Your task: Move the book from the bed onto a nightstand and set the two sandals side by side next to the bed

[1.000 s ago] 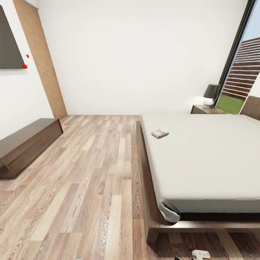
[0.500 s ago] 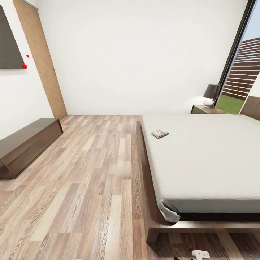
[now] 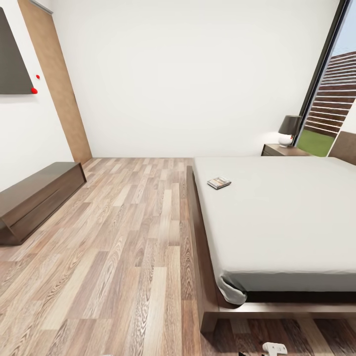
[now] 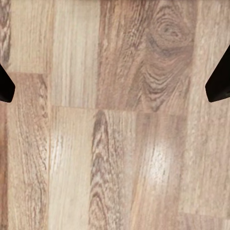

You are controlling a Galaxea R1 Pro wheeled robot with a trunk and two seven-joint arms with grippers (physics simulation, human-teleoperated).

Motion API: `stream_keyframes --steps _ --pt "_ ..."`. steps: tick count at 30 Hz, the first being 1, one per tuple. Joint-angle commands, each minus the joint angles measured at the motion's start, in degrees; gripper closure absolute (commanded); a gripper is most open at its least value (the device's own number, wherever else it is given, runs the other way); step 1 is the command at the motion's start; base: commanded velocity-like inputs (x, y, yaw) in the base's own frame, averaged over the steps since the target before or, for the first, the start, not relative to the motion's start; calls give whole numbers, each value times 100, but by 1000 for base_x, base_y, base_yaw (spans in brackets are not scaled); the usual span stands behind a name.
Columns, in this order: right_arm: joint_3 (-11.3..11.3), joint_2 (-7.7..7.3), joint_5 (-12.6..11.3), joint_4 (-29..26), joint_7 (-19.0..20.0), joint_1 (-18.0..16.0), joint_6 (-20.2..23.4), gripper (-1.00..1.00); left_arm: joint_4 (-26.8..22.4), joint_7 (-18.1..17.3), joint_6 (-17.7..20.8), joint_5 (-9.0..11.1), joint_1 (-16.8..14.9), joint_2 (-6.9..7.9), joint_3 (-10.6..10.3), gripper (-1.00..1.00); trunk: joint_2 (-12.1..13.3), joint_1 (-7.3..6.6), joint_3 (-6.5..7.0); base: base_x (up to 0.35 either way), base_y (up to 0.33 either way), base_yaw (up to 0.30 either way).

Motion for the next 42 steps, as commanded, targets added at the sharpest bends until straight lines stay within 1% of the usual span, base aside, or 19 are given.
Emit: stream_keyframes --steps 1,10,15,42 --pt "-19 -3 -51 27 43 -10 -18 -100 6 -13 -21 -59 -4 2 51 -100 -2 -1 -4 0 0 0" --pt "-19 12 -50 27 52 -10 -18 -100 6 -13 -21 -59 -4 2 48 -100 -2 -1 7 0 0 0" --pt "-19 22 -51 27 52 -10 -18 -100 6 -13 -21 -59 -4 2 47 -100 -2 -1 9 0 0 80" --pt "-19 34 -51 27 52 -10 -26 -100 6 -14 -21 -59 -4 2 43 -100 -2 -1 9 0 0 187"
